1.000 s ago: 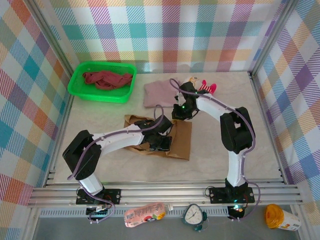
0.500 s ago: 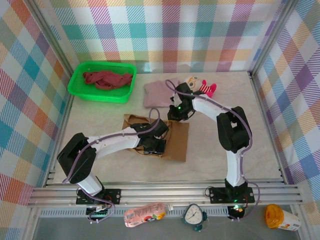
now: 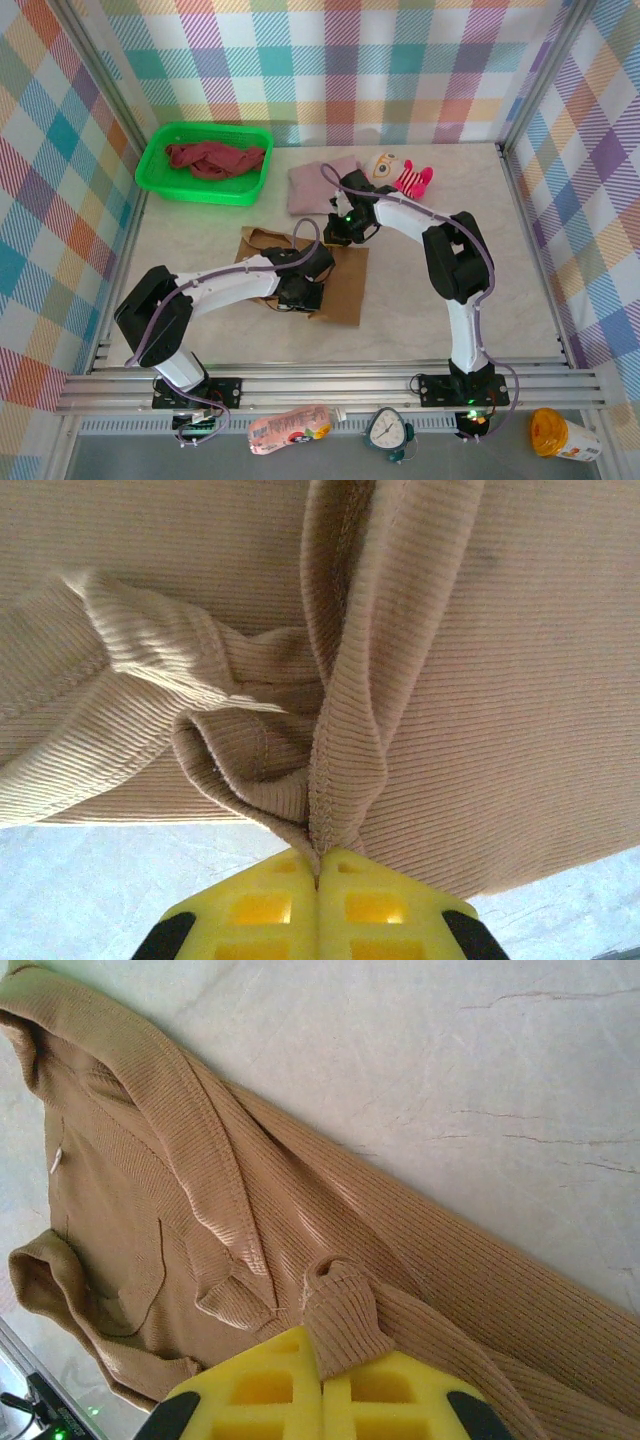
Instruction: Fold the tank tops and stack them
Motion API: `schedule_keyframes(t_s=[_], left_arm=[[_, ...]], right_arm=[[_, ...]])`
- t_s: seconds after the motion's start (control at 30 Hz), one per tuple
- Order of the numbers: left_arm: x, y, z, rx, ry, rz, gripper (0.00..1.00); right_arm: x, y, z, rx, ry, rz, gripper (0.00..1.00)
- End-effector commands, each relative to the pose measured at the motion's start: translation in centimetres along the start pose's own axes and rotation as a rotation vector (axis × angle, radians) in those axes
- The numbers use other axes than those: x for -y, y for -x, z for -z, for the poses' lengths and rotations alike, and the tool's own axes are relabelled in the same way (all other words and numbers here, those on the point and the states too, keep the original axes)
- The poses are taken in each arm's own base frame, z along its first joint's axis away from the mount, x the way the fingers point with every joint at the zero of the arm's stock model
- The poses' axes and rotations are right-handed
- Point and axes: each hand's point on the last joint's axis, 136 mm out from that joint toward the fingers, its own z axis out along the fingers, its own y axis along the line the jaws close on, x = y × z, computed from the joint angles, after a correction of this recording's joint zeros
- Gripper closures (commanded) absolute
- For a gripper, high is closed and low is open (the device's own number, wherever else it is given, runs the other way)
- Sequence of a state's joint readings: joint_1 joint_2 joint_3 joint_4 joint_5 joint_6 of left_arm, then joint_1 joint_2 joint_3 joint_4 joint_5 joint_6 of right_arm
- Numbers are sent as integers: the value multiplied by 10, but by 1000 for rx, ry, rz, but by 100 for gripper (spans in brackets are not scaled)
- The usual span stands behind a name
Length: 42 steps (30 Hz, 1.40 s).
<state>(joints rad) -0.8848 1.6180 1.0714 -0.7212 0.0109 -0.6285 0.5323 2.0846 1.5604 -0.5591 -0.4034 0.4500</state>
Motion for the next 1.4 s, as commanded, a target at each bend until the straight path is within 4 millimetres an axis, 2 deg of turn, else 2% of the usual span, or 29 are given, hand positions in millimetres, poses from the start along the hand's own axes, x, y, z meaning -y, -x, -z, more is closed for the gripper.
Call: schedule_keyframes(t_s=[0.0,0.07,0.23,0.33,0.43,0.6,0.67,0.73,0.83,0.93,1.07,1.17,1.27,1.37], left_arm=[[-11,6,23,27,49,-26,96],[-15,5,22,26,67,-29,95],[-35,-2,6,-25,142,-11,88],[-39,0,1,-21,165,-8,85],[-49,1,0,-28,218,10,79],[-59,3,4,-33,281,34,69],[-64,7,12,-17,309,37,66],[-60,11,20,6,291,35,64],[-46,18,33,28,219,43,57],[-18,26,46,58,126,11,50],[43,29,44,98,-42,-66,46],[81,23,27,88,-99,-132,44],[108,15,8,66,-116,-200,44],[121,9,-12,43,-98,-242,44]], right_arm=[[-27,16,16,60,65,28,95],[-28,16,14,62,68,25,94],[-25,12,-5,27,77,18,87],[-27,16,-12,27,95,6,79],[-35,22,-16,30,136,-4,77],[-53,34,-17,43,231,-20,74],[-54,35,-11,47,229,-5,72],[-48,38,0,71,203,17,69],[-27,38,28,101,128,63,63],[8,25,55,99,14,91,57],[56,2,78,97,-91,84,52],[76,-14,79,72,-105,64,51],[84,-21,73,56,-86,44,50],[89,-24,63,35,-66,25,51]])
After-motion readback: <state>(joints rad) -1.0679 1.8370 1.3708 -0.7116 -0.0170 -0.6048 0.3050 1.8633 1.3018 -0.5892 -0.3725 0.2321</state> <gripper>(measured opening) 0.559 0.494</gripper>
